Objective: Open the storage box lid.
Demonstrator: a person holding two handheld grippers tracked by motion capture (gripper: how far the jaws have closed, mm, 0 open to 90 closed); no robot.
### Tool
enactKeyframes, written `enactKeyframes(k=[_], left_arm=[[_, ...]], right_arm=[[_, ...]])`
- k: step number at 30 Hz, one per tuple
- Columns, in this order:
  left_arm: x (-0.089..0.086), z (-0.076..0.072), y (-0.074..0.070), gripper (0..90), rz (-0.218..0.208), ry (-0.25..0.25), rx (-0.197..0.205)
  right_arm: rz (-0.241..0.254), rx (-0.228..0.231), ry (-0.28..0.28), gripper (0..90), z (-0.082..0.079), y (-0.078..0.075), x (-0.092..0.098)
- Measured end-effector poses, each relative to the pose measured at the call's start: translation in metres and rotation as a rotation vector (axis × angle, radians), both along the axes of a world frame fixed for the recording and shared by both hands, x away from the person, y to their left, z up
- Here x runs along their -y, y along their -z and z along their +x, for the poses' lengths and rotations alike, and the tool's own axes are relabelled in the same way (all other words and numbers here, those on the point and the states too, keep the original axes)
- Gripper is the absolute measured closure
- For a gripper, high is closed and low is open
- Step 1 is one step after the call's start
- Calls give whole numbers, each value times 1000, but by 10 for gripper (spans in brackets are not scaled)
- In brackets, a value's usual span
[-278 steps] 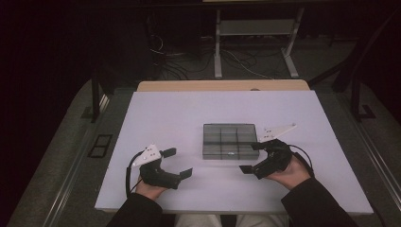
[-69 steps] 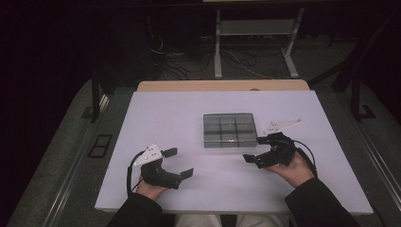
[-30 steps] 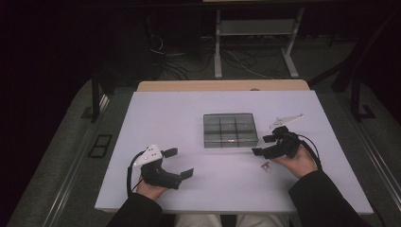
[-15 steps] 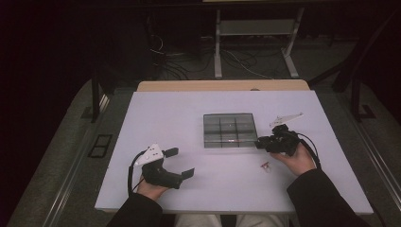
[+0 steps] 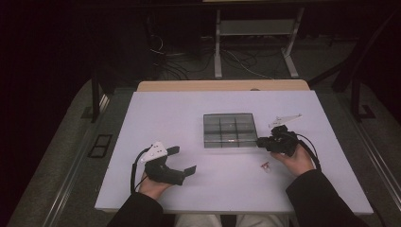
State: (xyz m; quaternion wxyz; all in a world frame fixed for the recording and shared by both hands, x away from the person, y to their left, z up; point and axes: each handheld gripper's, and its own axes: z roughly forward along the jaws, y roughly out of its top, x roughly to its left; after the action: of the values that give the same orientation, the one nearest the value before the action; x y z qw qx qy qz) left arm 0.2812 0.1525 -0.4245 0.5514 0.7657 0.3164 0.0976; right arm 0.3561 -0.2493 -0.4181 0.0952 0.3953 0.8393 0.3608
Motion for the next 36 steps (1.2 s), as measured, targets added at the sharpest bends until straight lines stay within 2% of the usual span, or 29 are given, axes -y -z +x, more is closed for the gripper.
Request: enactKeyframes(k=[3, 5, 11, 18, 29, 36], left_arm=[[4, 5, -3, 30, 18, -7, -3], [7, 10, -6, 43, 32, -10, -9], [17, 22, -7, 112, 47, -13, -34], [28, 35, -8, 176, 60, -26, -39], [33, 50, -10, 176, 53, -13, -28], [34, 60, -14, 183, 99, -13, -4]], right_arm=[[5, 4, 1, 772, 0, 0, 0], [21, 7, 2, 811, 0, -1, 2], [25, 9, 7, 811, 0, -1, 2], [48, 15, 9, 842, 1, -3, 2], [74, 30, 7, 866, 2, -8, 4], [91, 50, 3, 885, 6, -15, 2]])
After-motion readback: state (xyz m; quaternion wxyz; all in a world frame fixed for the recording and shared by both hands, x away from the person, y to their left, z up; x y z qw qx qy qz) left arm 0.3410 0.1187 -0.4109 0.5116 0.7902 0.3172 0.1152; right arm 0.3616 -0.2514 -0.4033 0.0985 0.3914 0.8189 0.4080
